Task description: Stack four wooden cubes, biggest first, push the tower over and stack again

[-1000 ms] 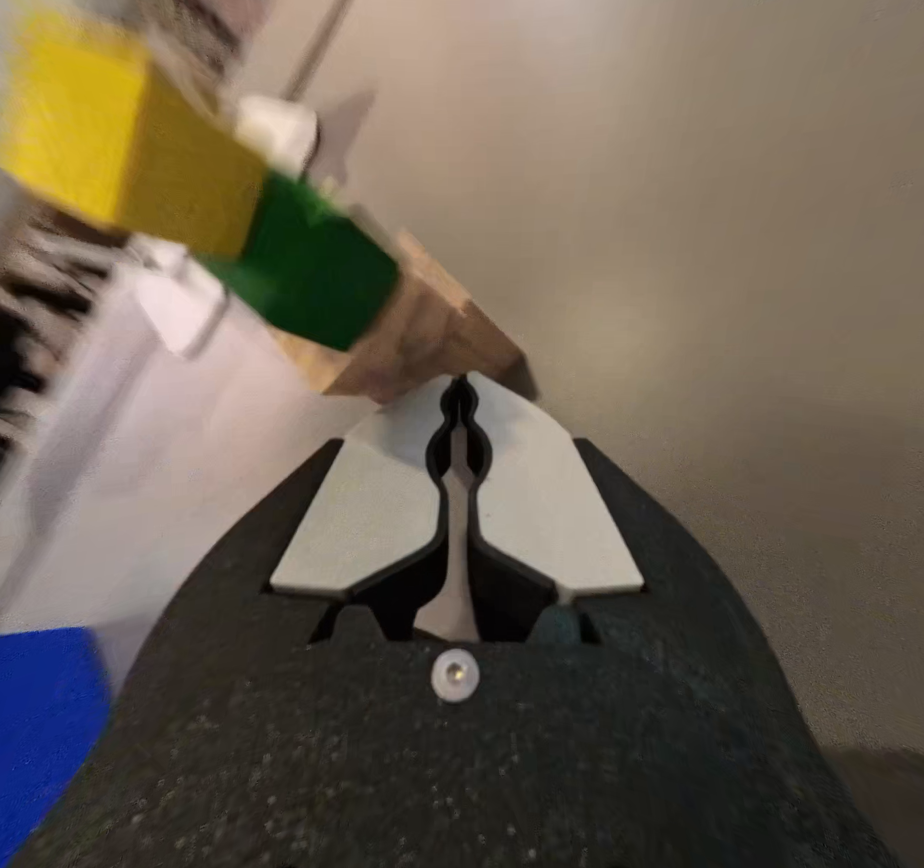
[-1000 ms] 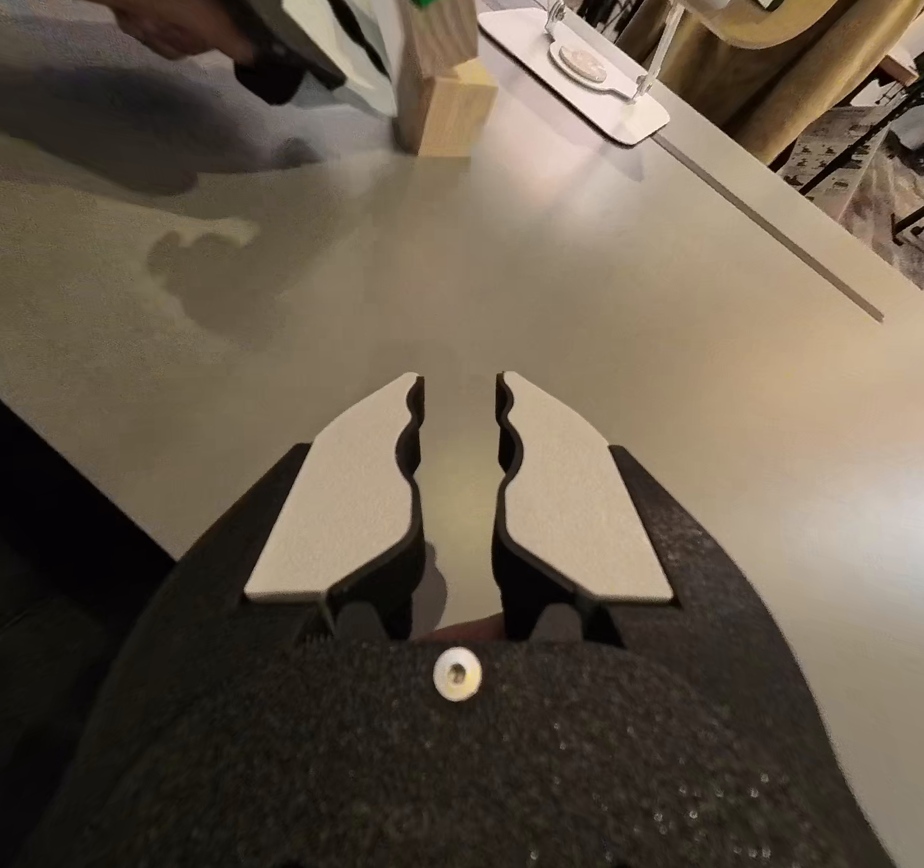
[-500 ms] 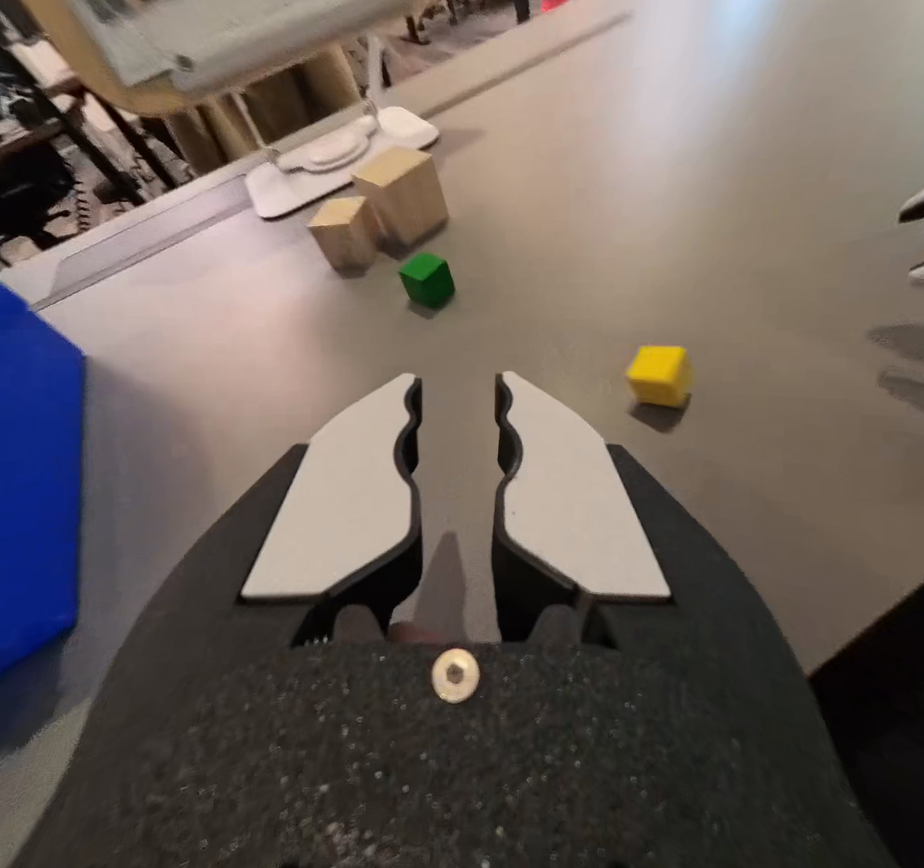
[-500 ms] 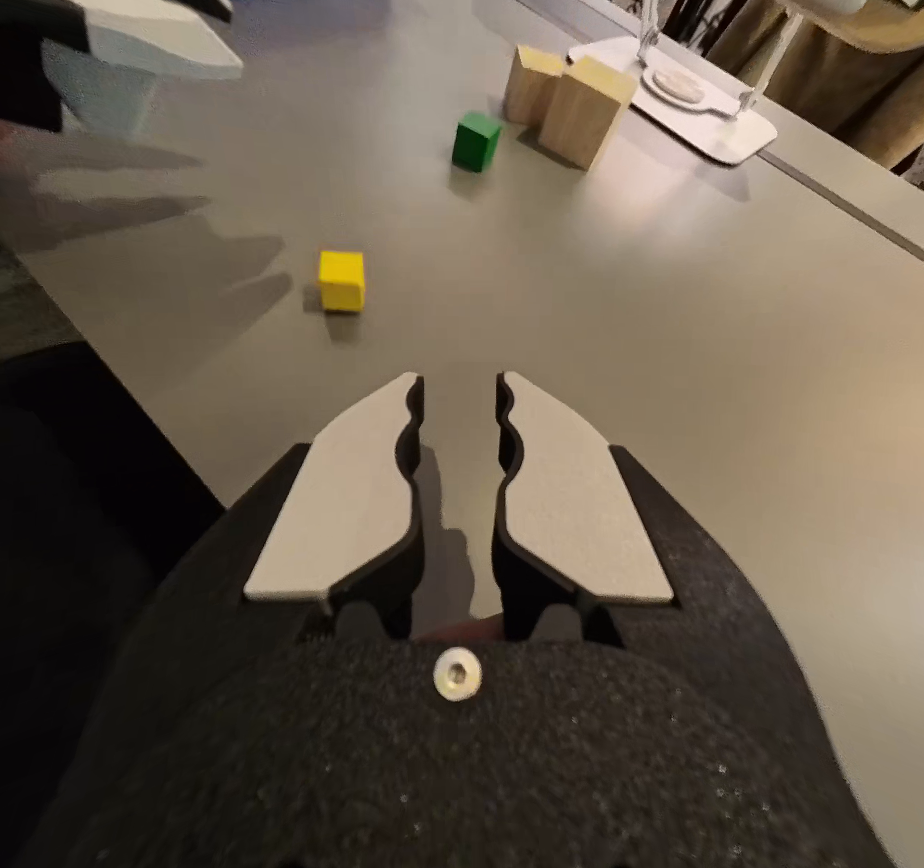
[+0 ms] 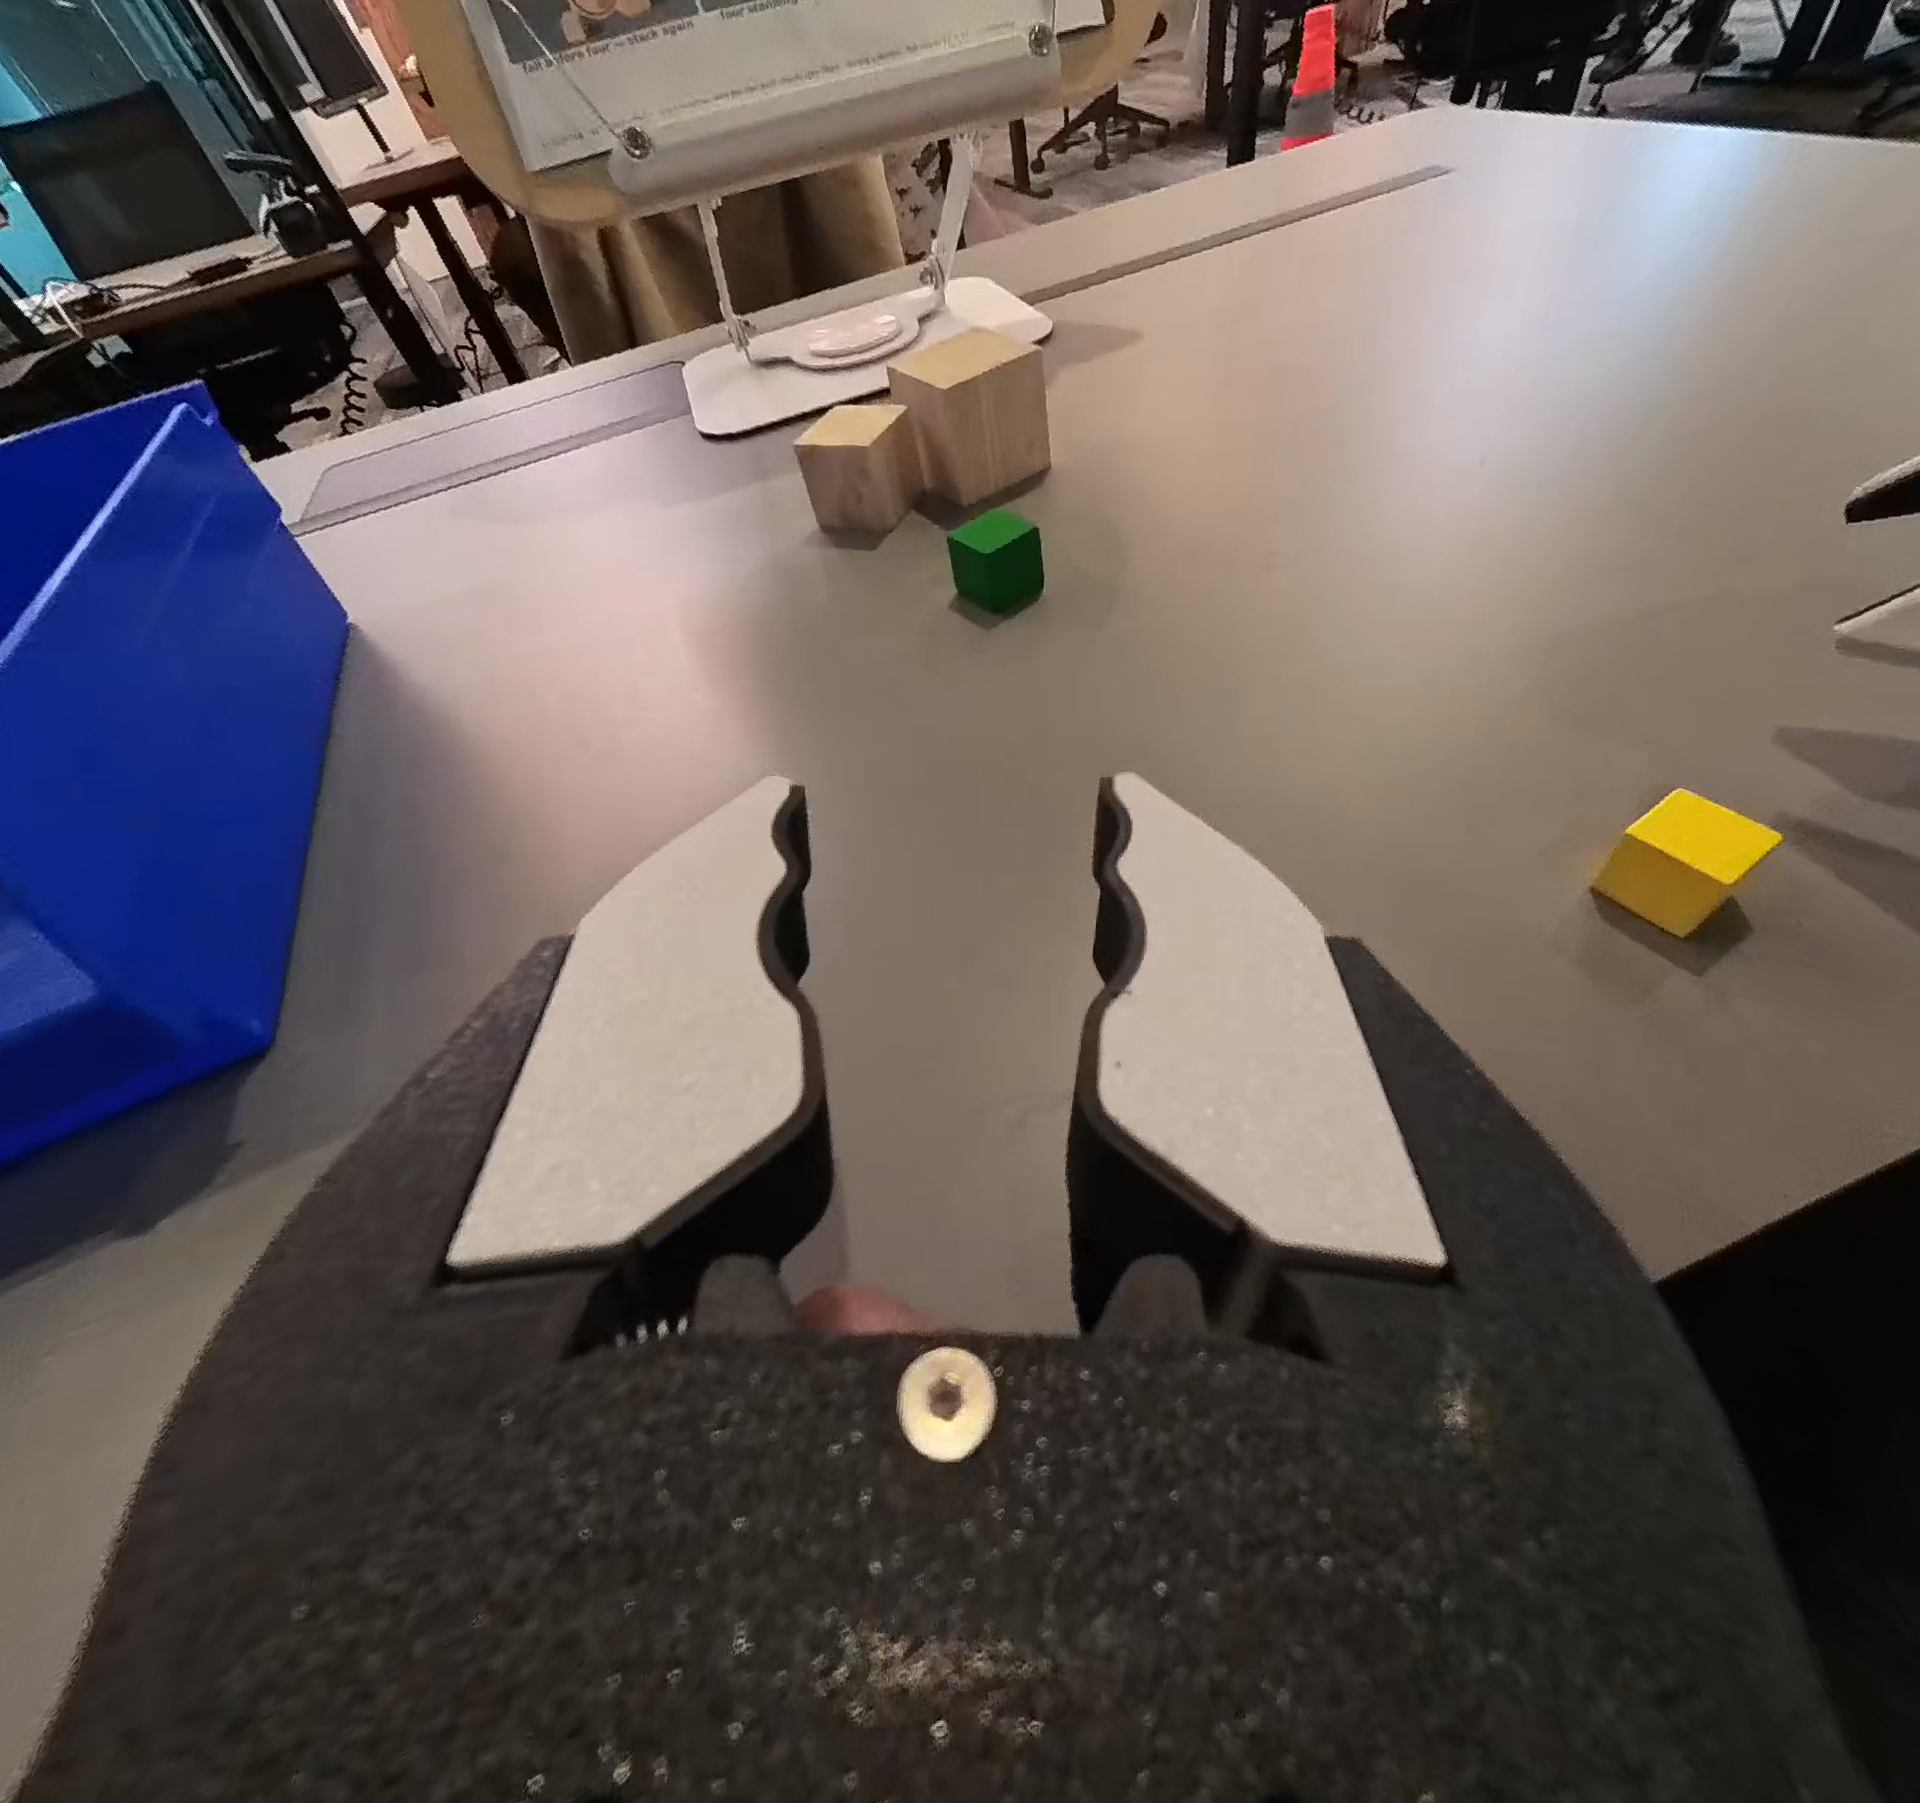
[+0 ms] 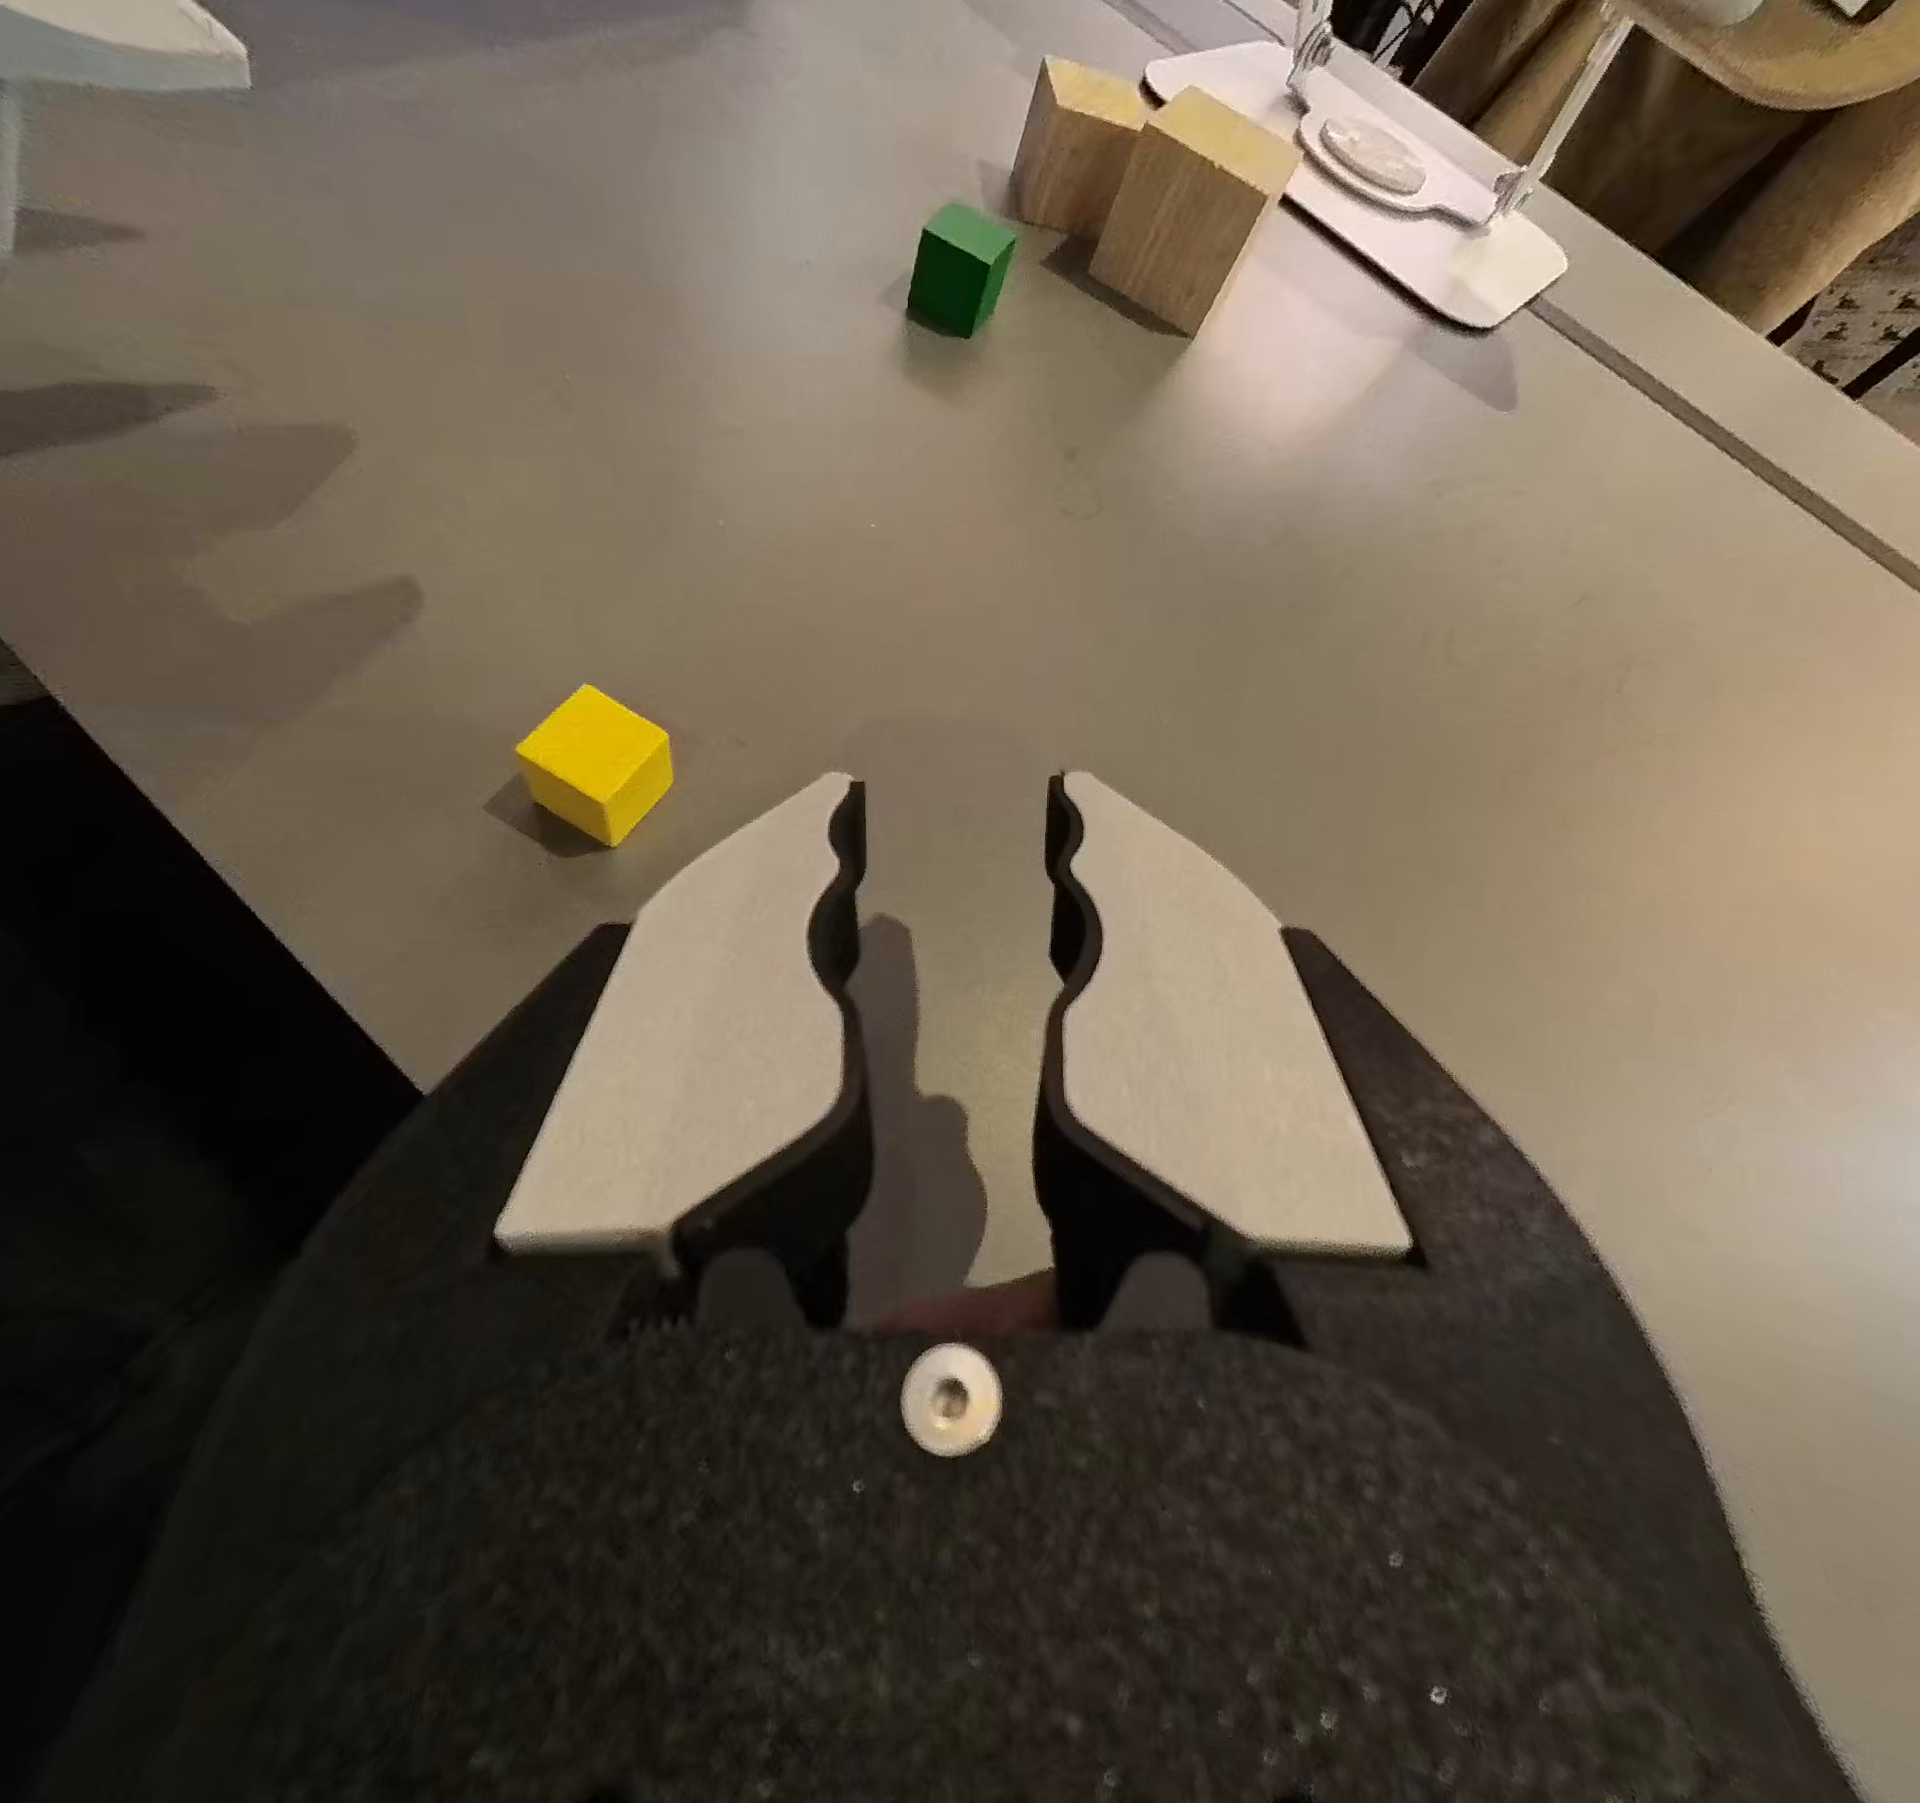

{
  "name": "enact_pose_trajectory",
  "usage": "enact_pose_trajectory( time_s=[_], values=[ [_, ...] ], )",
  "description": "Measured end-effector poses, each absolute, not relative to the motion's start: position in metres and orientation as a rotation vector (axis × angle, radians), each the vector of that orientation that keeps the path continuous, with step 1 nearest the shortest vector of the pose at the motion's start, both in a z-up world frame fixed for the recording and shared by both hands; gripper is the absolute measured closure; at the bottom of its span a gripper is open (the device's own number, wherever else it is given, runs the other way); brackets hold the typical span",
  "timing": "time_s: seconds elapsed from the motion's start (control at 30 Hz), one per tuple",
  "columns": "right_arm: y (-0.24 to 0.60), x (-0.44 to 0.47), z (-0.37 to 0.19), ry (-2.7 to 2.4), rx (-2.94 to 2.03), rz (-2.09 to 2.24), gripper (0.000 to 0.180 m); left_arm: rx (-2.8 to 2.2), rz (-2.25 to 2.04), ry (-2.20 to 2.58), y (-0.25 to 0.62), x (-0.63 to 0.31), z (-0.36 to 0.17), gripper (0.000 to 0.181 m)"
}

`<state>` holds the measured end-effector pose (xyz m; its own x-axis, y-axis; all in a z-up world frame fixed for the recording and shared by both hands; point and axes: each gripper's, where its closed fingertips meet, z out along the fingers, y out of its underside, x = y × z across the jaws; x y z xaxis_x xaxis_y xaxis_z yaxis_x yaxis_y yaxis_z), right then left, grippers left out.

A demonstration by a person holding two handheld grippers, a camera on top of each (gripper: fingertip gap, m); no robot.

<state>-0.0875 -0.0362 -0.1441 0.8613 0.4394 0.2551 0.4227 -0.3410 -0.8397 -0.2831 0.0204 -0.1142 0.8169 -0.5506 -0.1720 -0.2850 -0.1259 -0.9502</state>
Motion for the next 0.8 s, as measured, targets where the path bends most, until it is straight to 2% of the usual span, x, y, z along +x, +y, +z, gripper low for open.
enact_pose_trajectory(
  time_s=[0.7, 0.8],
  values=[
    [-0.043, -0.084, -0.146, -0.658, -1.983, -0.008, 0.147, -1.758, -0.288, 0.655, 0.022, -0.276, -0.116, 0.134],
    [-0.028, -0.088, -0.130, -0.744, -1.964, -0.036, 0.145, -1.763, -0.284, 0.651, 0.022, -0.277, -0.117, 0.134]
  ],
)
